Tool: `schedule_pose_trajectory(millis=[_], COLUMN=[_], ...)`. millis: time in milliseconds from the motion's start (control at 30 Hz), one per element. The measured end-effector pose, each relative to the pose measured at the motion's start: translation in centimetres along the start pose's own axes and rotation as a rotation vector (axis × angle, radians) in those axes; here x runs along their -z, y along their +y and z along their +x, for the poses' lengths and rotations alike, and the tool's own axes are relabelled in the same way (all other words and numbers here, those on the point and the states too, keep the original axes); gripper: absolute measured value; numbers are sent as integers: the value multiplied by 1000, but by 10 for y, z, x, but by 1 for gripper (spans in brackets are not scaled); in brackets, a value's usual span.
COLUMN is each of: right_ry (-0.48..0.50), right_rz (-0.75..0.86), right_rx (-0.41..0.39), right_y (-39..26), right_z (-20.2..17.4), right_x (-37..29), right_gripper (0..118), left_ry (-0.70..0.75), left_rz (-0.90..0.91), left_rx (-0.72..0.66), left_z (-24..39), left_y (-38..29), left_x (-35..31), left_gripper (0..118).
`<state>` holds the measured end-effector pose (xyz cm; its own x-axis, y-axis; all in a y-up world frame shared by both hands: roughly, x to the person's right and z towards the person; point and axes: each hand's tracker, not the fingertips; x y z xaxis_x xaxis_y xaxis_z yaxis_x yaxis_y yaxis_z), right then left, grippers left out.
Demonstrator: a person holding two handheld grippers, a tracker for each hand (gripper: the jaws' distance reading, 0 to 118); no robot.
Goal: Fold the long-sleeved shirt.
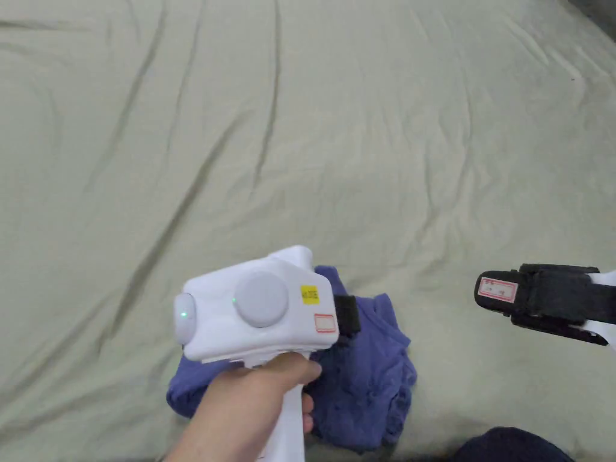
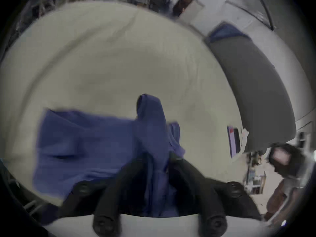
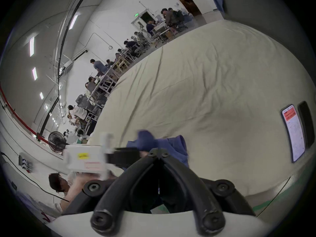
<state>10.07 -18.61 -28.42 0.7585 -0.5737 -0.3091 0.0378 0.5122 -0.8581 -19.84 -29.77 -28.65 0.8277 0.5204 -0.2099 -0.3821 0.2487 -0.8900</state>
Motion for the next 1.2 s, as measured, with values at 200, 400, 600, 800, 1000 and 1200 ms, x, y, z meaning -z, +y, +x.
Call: schedule_pose_trajectory(millis=[200,400,600,800,1000,1200], right_ry=[27,128,107,77,2,-49], right_rz=[13,30,6,16,-10,64], right_rx=[-4,26,-6,13,37,68], right_y=[-8,-17,-19,-23,-30,-25], right_z=[7,8,0,-6,-4,-8], right_x=[-18,-21,-18,-18,-11,-13], right_gripper=[0,0,0,0,0,0], left_ry=[-94,-215,432,198,-78,-293], left_rz=[67,326,243,-89,-53,78], left_rx=[135,45,299,335,283,127], left_z=[18,-15,-39,-2,59,32], left_y=[-5,9,8,-53,-63,-30], left_x=[-18,-153,-117,-2,16,-61], left_gripper=[104,86,0,0,0,0])
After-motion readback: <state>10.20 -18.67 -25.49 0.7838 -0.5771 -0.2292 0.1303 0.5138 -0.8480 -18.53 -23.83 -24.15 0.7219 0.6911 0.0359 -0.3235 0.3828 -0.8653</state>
